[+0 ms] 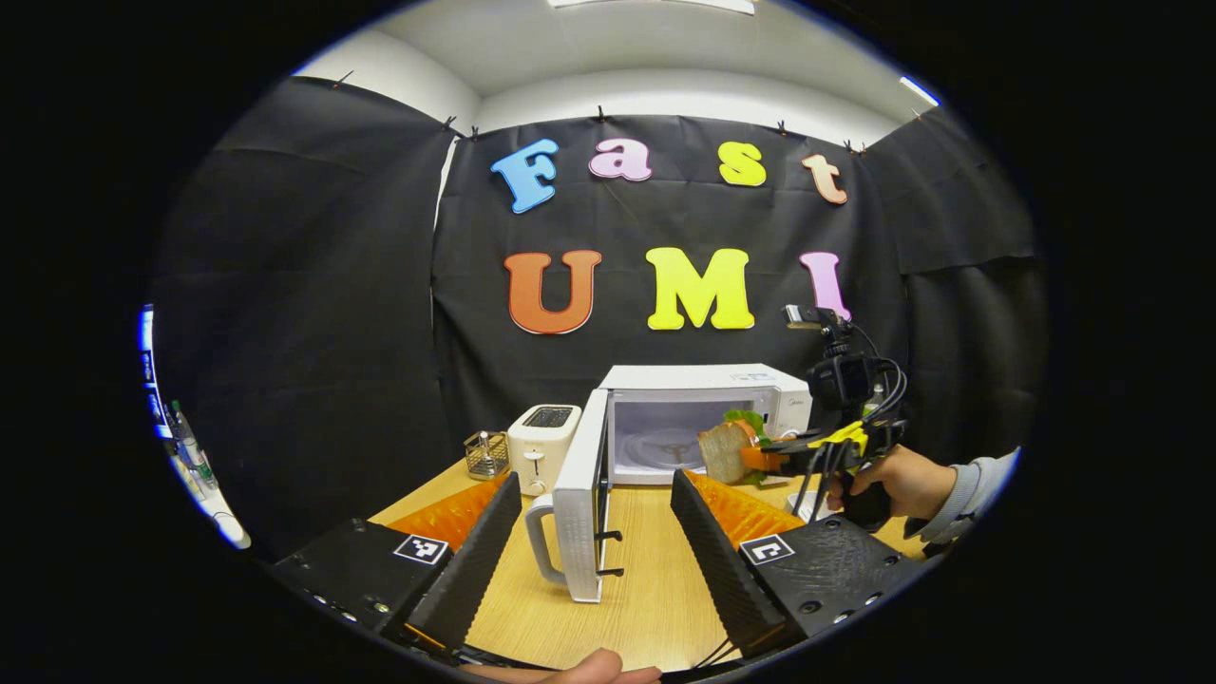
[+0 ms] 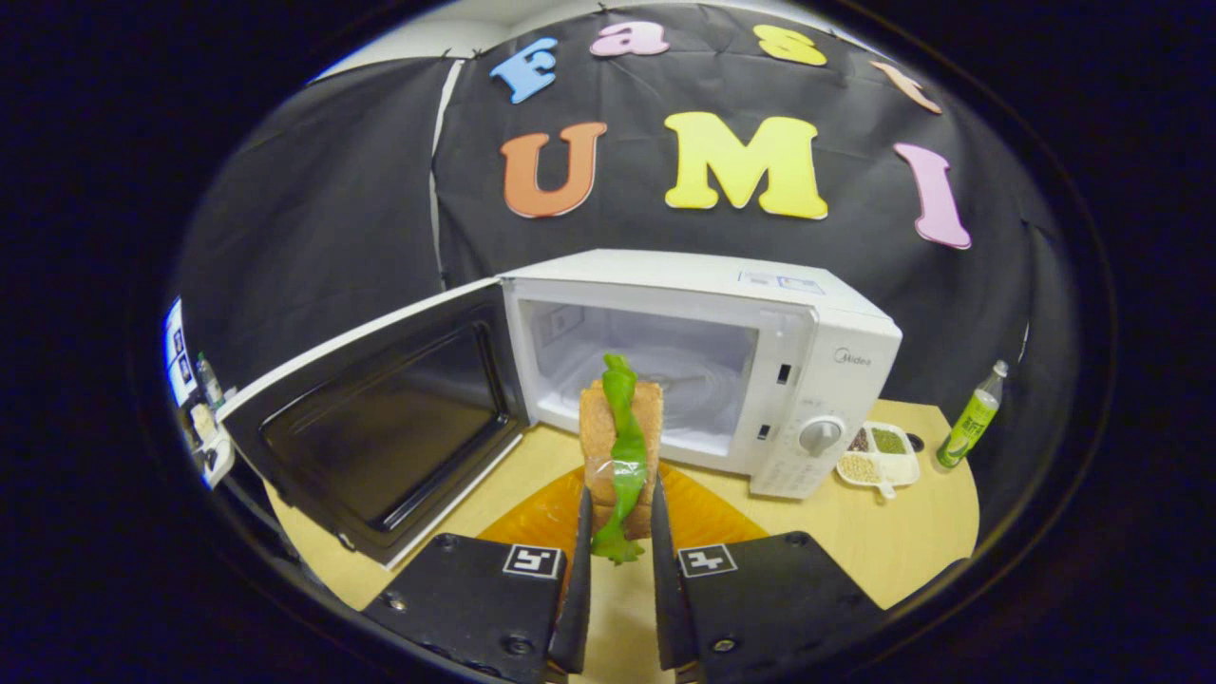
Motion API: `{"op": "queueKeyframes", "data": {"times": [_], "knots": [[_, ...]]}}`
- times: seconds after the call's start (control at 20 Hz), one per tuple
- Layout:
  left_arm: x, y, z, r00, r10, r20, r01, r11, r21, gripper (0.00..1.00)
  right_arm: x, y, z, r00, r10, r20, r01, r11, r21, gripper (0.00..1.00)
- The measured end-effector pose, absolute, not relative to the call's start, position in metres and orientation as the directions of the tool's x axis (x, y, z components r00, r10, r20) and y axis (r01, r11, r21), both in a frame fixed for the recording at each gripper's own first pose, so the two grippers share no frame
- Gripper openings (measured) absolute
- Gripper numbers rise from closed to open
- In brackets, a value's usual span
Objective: Open the microwave oven with the left hand, put the food in, and close the microwave oven.
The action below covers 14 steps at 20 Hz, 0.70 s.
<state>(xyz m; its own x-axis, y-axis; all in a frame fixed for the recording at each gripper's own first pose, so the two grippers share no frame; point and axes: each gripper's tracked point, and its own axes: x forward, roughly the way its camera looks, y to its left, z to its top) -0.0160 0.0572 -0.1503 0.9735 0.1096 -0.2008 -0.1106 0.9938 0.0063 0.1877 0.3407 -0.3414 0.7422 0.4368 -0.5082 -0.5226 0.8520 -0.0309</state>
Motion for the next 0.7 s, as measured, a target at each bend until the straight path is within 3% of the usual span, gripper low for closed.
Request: {"op": "queueKeyframes", "data": {"times": [0.05, 0.1, 0.15, 0.55, 0.7], "knots": [[-0.018, 0.057, -0.151, 0.974, 0.108, -0.199, -0.108, 0.994, 0.014, 0.95, 0.2, 0.346, -0.341, 0.772, 0.419, -0.477, -0.497, 0.867, -0.042, 0.31], [-0.016, 0.057, -0.15, 0.975, 0.109, -0.194, -0.107, 0.994, 0.019, 0.95, 0.212, 0.351, -0.345, 0.797, 0.399, -0.453, -0.471, 0.88, -0.055, 0.24], [-0.015, 0.058, -0.15, 0.976, 0.108, -0.189, -0.106, 0.994, 0.022, 0.95, 0.222, 0.355, -0.349, 0.813, 0.38, -0.441, -0.448, 0.892, -0.059, 0.31], [-0.016, 0.078, -0.16, 0.973, 0.131, -0.192, -0.133, 0.991, 0.005, 0.95, 0.29, 0.419, -0.399, 0.874, 0.34, -0.346, -0.378, 0.925, -0.045, 0.31], [-0.018, 0.097, -0.163, 0.969, 0.165, -0.182, -0.17, 0.985, -0.01, 0.95, 0.315, 0.438, -0.404, 0.896, 0.328, -0.3, -0.331, 0.943, 0.044, 0.31]]}}
